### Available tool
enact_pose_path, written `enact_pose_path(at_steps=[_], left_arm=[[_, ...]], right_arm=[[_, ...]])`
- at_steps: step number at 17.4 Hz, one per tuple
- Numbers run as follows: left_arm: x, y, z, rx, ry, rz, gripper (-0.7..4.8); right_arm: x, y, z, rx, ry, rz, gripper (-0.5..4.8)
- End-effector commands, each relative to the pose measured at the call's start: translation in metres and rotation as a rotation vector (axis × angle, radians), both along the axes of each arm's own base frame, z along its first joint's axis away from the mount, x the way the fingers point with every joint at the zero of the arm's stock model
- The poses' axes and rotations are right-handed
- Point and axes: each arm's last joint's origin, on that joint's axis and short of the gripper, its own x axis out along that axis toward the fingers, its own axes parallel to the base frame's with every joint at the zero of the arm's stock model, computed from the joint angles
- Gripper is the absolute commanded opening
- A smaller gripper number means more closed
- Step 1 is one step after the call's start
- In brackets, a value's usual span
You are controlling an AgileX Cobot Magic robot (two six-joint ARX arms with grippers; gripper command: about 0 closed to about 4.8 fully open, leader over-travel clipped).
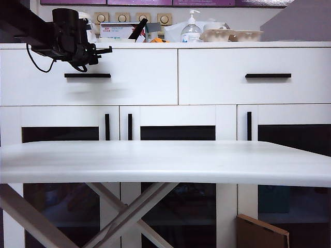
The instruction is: Pick up a can of beer from the white table, open the left drawer, place the beer inside the drawer, and finally close the drawer.
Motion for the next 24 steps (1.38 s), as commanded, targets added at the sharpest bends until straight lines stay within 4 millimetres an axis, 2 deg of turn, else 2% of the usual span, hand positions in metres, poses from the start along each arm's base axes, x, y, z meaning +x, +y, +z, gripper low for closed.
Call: enact_pose_path(at_steps=[1, 4, 5, 8, 10, 13, 16, 17, 19, 21, 24], left_arm=[[-0.004, 0.006, 0.008, 0.001, 0.031, 0.016, -0.05], [-0.037, 0.008, 0.069, 0.007, 0.032, -0.029, -0.05], [-0.056, 0.008, 0.095, 0.004, 0.052, -0.081, -0.05], [-0.112, 0.003, 0.152, -0.011, 0.116, -0.126, -0.05], [-0.149, 0.001, 0.183, -0.001, 0.138, -0.173, -0.05], [-0.22, -0.001, 0.222, 0.054, 0.216, -0.25, -0.05], [-0.308, 0.002, 0.26, 0.121, 0.21, -0.265, -0.05], [-0.347, 0.004, 0.274, 0.132, 0.176, -0.27, -0.05], [-0.411, 0.012, 0.289, 0.131, 0.137, -0.281, -0.05], [-0.467, 0.021, 0.292, 0.149, 0.132, -0.303, -0.05], [-0.534, 0.04, 0.286, 0.191, 0.131, -0.262, -0.05]], right_arm=[[0.001, -0.003, 0.003, -0.028, -0.064, -0.096, -0.04], [-0.005, -0.017, 0.011, -0.083, -0.177, -0.217, -0.04], [-0.009, -0.025, 0.016, -0.087, -0.22, -0.272, -0.04], [-0.027, -0.048, 0.031, -0.122, -0.358, -0.319, -0.04], [-0.039, -0.062, 0.036, -0.136, -0.387, -0.324, -0.04], [-0.064, -0.089, 0.039, -0.142, -0.379, -0.317, -0.04], [-0.094, -0.118, 0.041, -0.049, -0.379, -0.282, -0.04], [-0.106, -0.131, 0.041, -0.024, -0.392, -0.289, -0.04], [-0.119, -0.146, 0.035, -0.001, -0.387, -0.297, -0.04], [-0.13, -0.158, 0.023, -0.007, -0.378, -0.297, -0.04], [-0.136, -0.16, -0.009, 0.039, -0.328, -0.236, -0.04]])
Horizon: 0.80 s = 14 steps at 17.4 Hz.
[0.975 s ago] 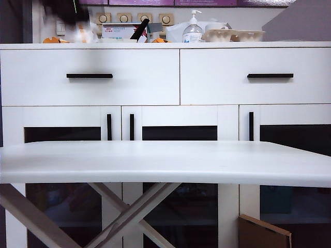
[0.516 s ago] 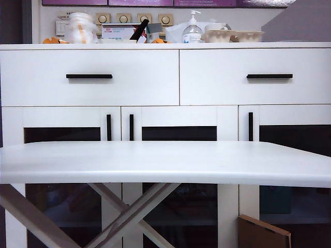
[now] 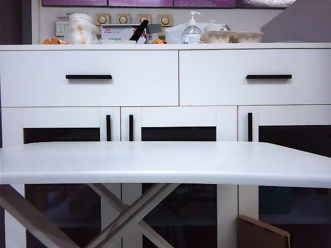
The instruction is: Pick up a can of beer from the white table, open the left drawer, place the beer inside the drawer, and finally close the drawer.
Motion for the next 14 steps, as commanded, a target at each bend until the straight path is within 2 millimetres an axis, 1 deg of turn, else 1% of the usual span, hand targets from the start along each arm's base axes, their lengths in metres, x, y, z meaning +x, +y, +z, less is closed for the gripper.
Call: enact_pose_path(at_steps=[1, 2, 4, 5, 6, 7, 8, 9, 10, 11, 13, 14], left_arm=[[-0.05, 0.015, -0.009, 0.039, -0.008, 0.053, -0.05], [-0.07, 0.021, -0.014, 0.035, -0.022, 0.066, -0.05], [-0.094, 0.029, -0.031, 0.04, -0.005, 0.09, -0.05], [-0.104, 0.032, -0.048, 0.045, 0.019, 0.111, -0.05], [-0.11, 0.034, -0.064, 0.039, 0.022, 0.128, -0.05], [-0.117, 0.036, -0.085, 0.001, 0.003, 0.127, -0.05], [-0.119, 0.036, -0.11, -0.048, -0.022, 0.125, -0.05], [-0.116, 0.036, -0.133, -0.074, -0.036, 0.123, -0.05], [-0.105, 0.033, -0.168, -0.094, -0.035, 0.126, -0.05], [-0.09, 0.029, -0.207, -0.101, -0.012, 0.137, -0.05], [-0.062, 0.021, -0.265, -0.088, 0.05, 0.136, -0.05], [-0.045, 0.017, -0.295, -0.102, 0.106, 0.141, -0.05]], right_arm=[[-0.003, 0.0, -0.025, 0.088, -0.015, 0.041, -0.04], [-0.002, 0.0, -0.039, 0.13, -0.056, 0.044, -0.04], [-0.001, 0.001, -0.064, 0.195, -0.117, 0.045, -0.04], [0.0, 0.003, -0.079, 0.23, -0.137, 0.043, -0.04], [0.002, 0.004, -0.091, 0.238, -0.144, 0.044, -0.04], [0.003, 0.005, -0.101, 0.233, -0.14, 0.043, -0.03], [0.005, 0.008, -0.111, 0.216, -0.123, 0.043, -0.01], [0.007, 0.01, -0.117, 0.202, -0.11, 0.041, -0.01], [0.01, 0.013, -0.122, 0.185, -0.094, 0.04, -0.01], [0.011, 0.015, -0.126, 0.177, -0.085, 0.041, -0.01], [0.014, 0.018, -0.131, 0.176, -0.086, 0.041, -0.01], [0.016, 0.019, -0.135, 0.175, -0.089, 0.033, -0.01]])
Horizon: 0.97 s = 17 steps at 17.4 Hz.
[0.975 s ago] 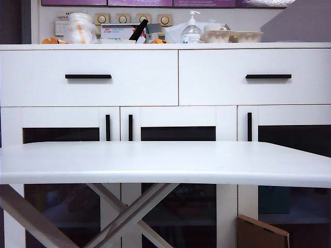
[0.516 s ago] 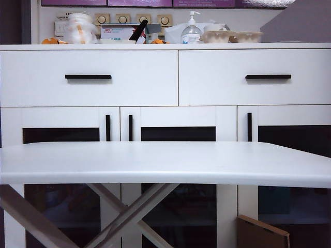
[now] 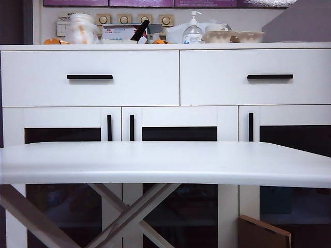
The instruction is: Pick up a can of beer from the white table, open the left drawer, place the beer inside the drawer, and finally close the drawer.
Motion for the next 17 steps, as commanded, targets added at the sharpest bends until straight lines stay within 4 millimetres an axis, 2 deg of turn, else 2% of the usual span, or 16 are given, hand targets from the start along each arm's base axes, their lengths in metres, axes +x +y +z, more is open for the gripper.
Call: enact_pose_path(at_steps=[1, 4, 6, 7, 9, 14, 17], left_arm=[[0.037, -0.01, -0.059, -0.026, 0.055, 0.021, -0.05], [0.065, -0.017, -0.099, -0.002, 0.047, 0.026, -0.05], [0.077, -0.017, -0.113, 0.157, -0.057, 0.131, -0.05], [0.079, -0.015, -0.116, 0.229, -0.08, 0.215, -0.05], [0.079, -0.014, -0.117, 0.25, -0.078, 0.269, -0.05], [0.079, -0.017, -0.119, 0.24, -0.073, 0.162, -0.05], [0.081, -0.019, -0.131, 0.17, -0.001, 0.111, -0.05]], right_arm=[[0.003, 0.003, -0.005, 0.025, -0.01, -0.012, -0.01], [0.002, 0.005, -0.01, 0.019, 0.034, 0.051, -0.01], [0.002, 0.004, -0.011, 0.012, 0.041, 0.051, -0.01], [0.002, 0.004, -0.011, 0.012, 0.04, 0.051, -0.01], [0.002, 0.004, -0.011, 0.012, 0.04, 0.05, -0.01], [0.001, 0.004, -0.011, 0.012, 0.04, 0.051, -0.01], [0.001, 0.004, -0.011, 0.012, 0.04, 0.05, -0.01]])
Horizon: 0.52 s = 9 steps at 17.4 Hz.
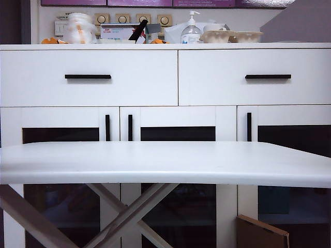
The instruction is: Pick up a can of beer from the white table, open the left drawer, place the beer inside the drawer, and finally close the drawer.
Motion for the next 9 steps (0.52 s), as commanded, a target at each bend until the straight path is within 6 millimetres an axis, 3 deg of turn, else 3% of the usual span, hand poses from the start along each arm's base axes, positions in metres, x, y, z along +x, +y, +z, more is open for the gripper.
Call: enact_pose_path(at_steps=[1, 9], left_arm=[[0.002, -0.001, -0.014, -0.04, 0.064, -0.018, -0.05], [0.005, 0.012, -0.057, -0.142, 0.075, 0.041, -0.05]], right_arm=[[0.0, 0.0, 0.002, 0.015, -0.007, 0.003, -0.01], [0.0, 0.0, 0.002, 0.015, -0.008, 0.003, -0.01]])
